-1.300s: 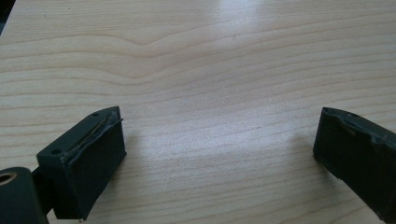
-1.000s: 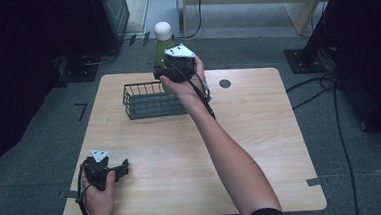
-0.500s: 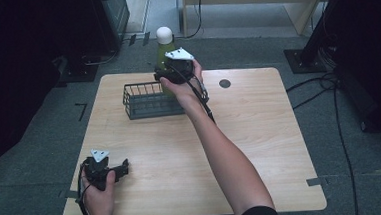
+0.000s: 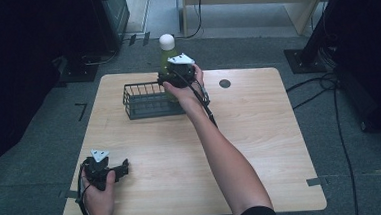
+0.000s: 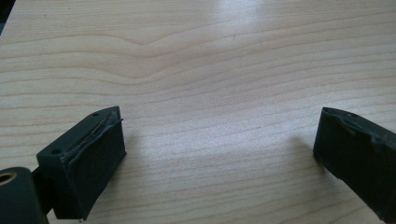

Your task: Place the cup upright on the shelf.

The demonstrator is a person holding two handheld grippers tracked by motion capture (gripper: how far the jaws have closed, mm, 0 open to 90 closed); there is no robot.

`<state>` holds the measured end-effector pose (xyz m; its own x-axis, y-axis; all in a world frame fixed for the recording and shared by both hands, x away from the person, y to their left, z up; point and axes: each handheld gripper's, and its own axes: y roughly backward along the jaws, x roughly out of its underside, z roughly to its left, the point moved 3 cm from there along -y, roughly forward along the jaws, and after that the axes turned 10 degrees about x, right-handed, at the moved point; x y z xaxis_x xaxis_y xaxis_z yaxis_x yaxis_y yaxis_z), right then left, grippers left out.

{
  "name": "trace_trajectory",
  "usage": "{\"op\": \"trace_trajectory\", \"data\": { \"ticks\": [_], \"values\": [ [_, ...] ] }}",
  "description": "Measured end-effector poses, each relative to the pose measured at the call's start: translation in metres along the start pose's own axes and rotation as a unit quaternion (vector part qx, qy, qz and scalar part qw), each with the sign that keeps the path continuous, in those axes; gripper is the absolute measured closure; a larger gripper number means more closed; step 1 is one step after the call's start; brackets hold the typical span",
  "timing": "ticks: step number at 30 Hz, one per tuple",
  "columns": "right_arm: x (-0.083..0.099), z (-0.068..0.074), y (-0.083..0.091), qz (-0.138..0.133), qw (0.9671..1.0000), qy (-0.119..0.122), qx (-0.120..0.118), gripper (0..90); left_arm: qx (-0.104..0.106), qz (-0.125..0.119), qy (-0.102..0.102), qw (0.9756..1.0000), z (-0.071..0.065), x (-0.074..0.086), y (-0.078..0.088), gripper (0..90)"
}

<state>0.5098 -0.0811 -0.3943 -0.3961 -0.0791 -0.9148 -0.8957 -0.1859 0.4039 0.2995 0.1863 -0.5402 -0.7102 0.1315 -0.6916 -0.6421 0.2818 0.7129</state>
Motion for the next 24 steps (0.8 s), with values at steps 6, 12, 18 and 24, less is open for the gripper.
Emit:
{"op": "trace_trajectory", "data": {
  "ticks": [6, 12, 18, 24],
  "values": [
    [0.0054, -0.0011, -0.0031, 0.006, 1.0000, 0.002, 0.000, 20.4, 0.000, 0.000, 0.000, 1.0000, 0.0000, 0.0000, 0.0000, 2.5],
    [0.0083, -0.0013, -0.0037, 0.005, 1.0000, 0.001, -0.002, 20.3, 0.000, -0.001, 0.000, 1.0000, 0.0000, 0.0000, -0.0001, 2.5],
    [0.0090, -0.0007, -0.0031, 0.007, 1.0000, -0.002, -0.003, 19.7, 0.000, 0.000, 0.000, 1.0000, 0.0000, 0.0000, -0.0001, 2.5],
    [0.0086, -0.0030, -0.0021, 0.015, 0.9998, -0.007, -0.010, 15.0, 0.000, 0.000, 0.000, 1.0000, 0.0000, 0.0000, -0.0001, 2.5]
  ]
}}
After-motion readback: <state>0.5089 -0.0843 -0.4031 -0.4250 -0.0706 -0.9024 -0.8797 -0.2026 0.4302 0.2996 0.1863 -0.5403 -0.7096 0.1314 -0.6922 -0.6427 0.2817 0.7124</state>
